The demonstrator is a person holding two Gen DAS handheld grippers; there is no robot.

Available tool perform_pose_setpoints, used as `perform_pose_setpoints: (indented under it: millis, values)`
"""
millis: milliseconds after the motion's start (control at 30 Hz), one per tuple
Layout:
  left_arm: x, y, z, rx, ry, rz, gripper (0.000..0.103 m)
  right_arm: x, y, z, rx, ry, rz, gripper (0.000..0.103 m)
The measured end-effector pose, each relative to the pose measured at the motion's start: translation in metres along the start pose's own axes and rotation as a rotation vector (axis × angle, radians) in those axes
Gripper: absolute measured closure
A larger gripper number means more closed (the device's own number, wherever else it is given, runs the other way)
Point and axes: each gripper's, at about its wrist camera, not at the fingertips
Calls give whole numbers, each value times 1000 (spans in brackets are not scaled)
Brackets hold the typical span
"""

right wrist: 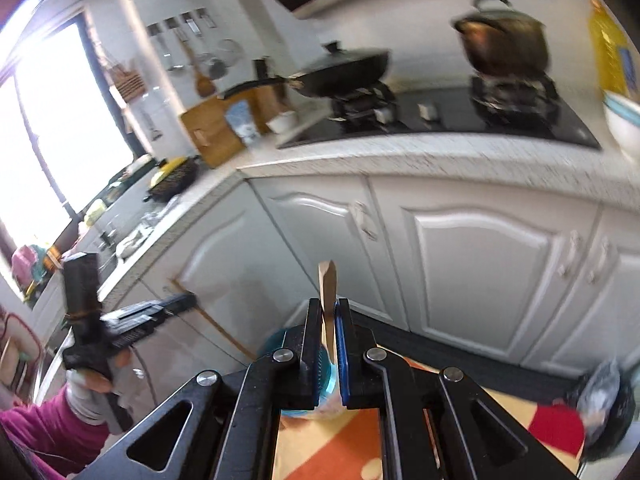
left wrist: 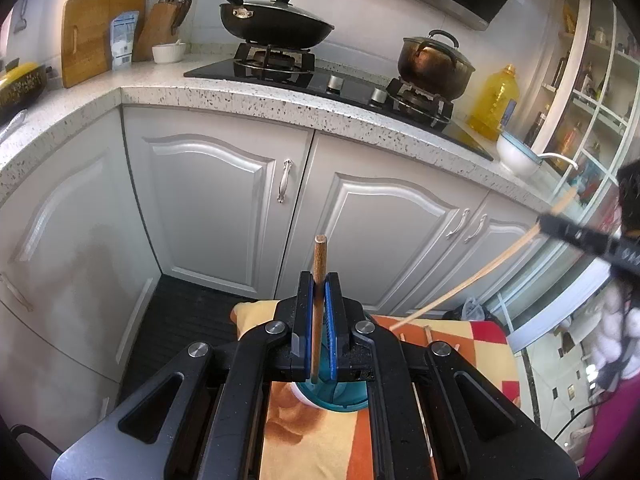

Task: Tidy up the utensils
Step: 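Lower both held chopsticks upright into the floral cup with both tools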

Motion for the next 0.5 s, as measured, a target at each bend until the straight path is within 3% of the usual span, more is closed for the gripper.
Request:
perform_pose_setpoints:
  millis: [167,500]
  values:
    - [5,-11,1,-7,17,16,99,-8,-19,27,-35,62,22,97]
    - [18,-31,-3,-14,6,55,99,31,-102,16,-39,5,172,97]
Point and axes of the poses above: each gripper's, at about its wrist camera, not at the fingertips, and y roughly against the way its jaws point, z to its left, x to its underside, and after that the axes turned 4 degrees about -z, right-handed
